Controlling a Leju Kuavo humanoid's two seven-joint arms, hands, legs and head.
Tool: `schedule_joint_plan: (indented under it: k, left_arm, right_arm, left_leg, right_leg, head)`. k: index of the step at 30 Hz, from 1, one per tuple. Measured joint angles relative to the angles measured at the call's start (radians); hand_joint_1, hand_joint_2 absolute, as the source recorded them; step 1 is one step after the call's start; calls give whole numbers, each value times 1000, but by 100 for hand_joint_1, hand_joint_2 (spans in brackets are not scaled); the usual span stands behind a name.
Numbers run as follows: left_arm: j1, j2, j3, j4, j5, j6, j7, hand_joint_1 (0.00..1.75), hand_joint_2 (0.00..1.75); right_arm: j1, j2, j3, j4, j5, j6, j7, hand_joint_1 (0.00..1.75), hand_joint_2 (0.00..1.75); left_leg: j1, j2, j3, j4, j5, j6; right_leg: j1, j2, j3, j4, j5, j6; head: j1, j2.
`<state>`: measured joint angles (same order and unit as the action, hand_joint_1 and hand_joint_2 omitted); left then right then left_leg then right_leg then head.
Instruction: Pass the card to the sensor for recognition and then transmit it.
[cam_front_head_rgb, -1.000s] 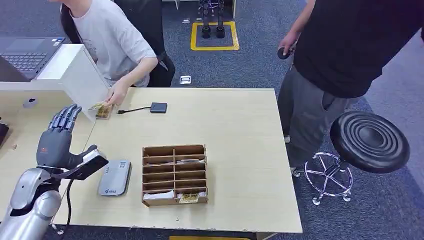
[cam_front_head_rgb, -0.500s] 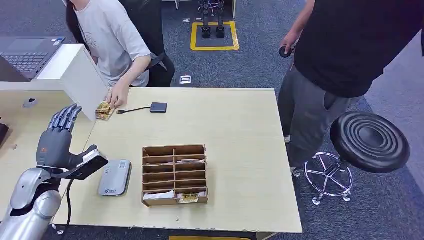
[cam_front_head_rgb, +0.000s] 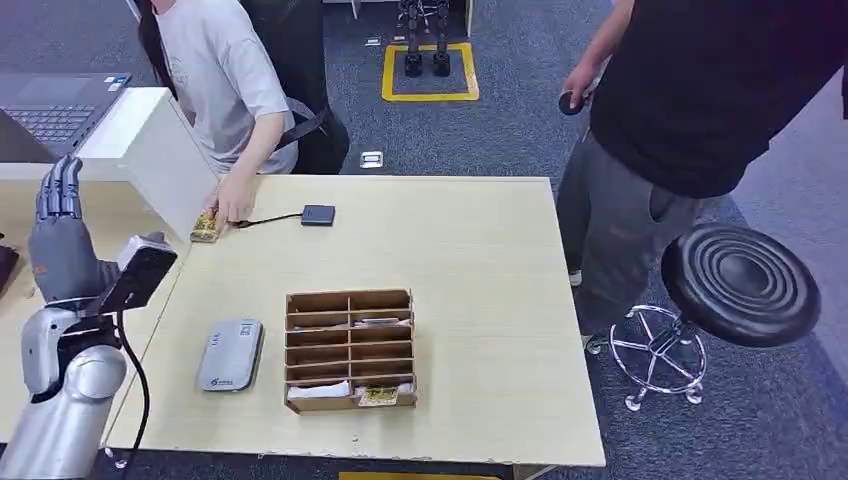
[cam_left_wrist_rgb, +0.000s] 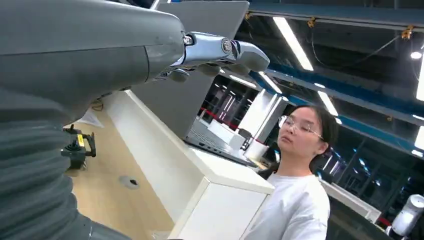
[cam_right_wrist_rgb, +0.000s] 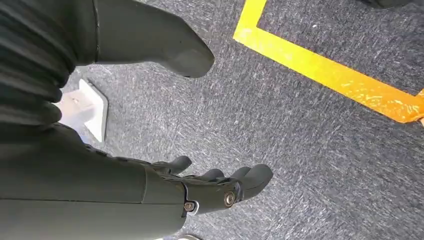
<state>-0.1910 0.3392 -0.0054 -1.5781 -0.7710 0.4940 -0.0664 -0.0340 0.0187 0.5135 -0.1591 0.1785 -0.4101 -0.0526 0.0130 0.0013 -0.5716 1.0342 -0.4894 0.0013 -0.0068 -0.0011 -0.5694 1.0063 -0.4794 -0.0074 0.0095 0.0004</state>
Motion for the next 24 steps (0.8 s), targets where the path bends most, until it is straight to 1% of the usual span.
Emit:
schedule_joint_plan:
  k: [10, 24]
  left_arm:
    - [-6, -20, 7, -7, 0, 0, 0, 0, 175]
    - [-6, -23, 7, -9, 0, 0, 0, 0, 175]
  right_arm:
    - [0, 0, 0, 1, 0, -1, 0, 0, 175]
    - [0, 0, 0, 1, 0, -1, 0, 0, 175]
  left_leg:
    - [0, 0, 0, 0, 0, 0]
    - [0, 0, 0, 0, 0, 0]
  right_leg:
    - [0, 0, 0, 0, 0, 0]
    - [0, 0, 0, 0, 0, 0]
  head:
    - [0, 0]
    - [0, 0]
